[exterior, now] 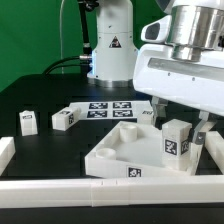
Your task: Assemble one leg
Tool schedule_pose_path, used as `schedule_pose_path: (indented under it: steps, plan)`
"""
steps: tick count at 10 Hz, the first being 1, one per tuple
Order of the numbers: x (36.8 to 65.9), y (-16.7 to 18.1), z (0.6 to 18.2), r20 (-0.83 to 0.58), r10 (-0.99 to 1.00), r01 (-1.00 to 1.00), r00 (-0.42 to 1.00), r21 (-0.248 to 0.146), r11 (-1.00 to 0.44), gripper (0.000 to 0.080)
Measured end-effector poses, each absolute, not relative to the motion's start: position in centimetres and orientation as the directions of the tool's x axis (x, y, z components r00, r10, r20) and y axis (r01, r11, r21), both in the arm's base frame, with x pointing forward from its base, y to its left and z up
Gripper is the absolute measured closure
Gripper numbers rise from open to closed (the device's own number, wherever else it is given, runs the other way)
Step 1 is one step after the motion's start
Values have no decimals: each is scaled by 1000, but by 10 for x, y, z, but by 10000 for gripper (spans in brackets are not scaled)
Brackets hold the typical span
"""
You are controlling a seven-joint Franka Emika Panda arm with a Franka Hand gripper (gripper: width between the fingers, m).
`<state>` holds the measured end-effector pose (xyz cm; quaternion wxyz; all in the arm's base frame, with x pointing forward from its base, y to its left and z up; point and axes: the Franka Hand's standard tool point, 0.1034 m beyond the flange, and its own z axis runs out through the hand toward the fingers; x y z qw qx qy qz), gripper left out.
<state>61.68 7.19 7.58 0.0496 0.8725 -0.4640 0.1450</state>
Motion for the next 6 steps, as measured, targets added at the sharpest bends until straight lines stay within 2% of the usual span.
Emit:
schedule_pose_path:
  steps: [1, 6]
  plan:
    - [617, 72, 76, 299, -795, -824, 527, -48, -565, 174]
    - [617, 72, 76, 299, -795, -824, 527, -48, -565, 151]
